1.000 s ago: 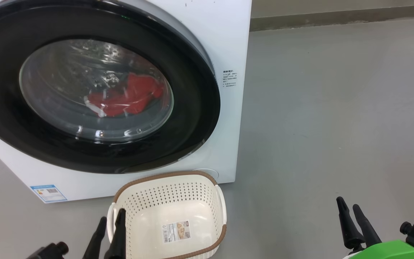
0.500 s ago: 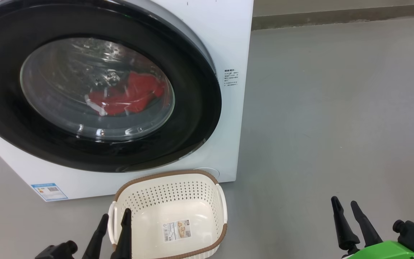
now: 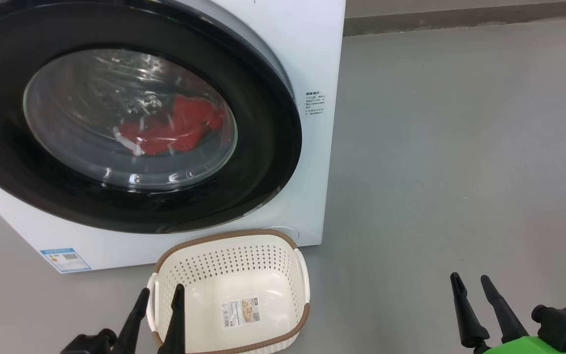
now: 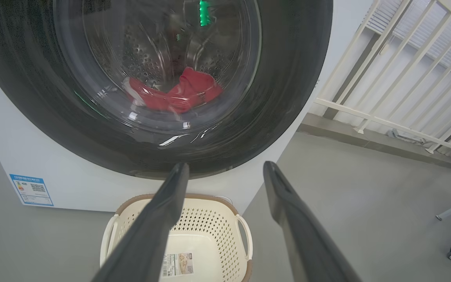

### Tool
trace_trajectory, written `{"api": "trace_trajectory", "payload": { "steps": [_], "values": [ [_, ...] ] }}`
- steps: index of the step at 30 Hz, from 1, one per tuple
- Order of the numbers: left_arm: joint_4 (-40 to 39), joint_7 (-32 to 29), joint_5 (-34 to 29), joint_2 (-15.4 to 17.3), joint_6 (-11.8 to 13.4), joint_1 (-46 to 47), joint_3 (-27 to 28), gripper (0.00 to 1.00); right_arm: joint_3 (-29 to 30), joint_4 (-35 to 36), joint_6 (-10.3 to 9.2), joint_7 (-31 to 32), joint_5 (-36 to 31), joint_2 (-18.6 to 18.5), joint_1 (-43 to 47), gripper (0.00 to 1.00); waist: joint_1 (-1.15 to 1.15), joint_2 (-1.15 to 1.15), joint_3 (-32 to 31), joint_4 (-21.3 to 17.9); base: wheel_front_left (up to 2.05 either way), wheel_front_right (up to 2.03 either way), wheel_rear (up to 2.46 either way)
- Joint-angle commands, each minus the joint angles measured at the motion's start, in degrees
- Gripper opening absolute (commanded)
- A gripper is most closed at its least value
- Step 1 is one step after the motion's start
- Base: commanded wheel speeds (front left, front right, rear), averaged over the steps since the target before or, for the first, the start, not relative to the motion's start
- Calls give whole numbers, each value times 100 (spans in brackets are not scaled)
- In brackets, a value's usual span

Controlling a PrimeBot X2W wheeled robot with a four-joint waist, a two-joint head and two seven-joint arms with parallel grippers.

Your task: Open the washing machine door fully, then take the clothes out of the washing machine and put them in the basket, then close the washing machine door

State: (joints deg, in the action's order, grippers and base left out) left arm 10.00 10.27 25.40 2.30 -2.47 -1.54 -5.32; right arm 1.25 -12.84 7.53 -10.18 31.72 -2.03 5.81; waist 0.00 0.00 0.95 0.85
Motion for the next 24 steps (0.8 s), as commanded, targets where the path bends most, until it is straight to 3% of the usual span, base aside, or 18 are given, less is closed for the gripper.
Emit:
{"api": "trace_trajectory", "payload": {
  "steps": [1,24],
  "values": [
    [-178,91,-202,45,43,20,120,100,-86,174,-3,-100,-169,-113,-46,100,0,0,10,-6,0,0,0],
    [-116,473,-1191,58,24,-16,74,100,72,259,-4,-482,-1307,-106,119,100,0,0,40,34,0,0,0]
  ]
}}
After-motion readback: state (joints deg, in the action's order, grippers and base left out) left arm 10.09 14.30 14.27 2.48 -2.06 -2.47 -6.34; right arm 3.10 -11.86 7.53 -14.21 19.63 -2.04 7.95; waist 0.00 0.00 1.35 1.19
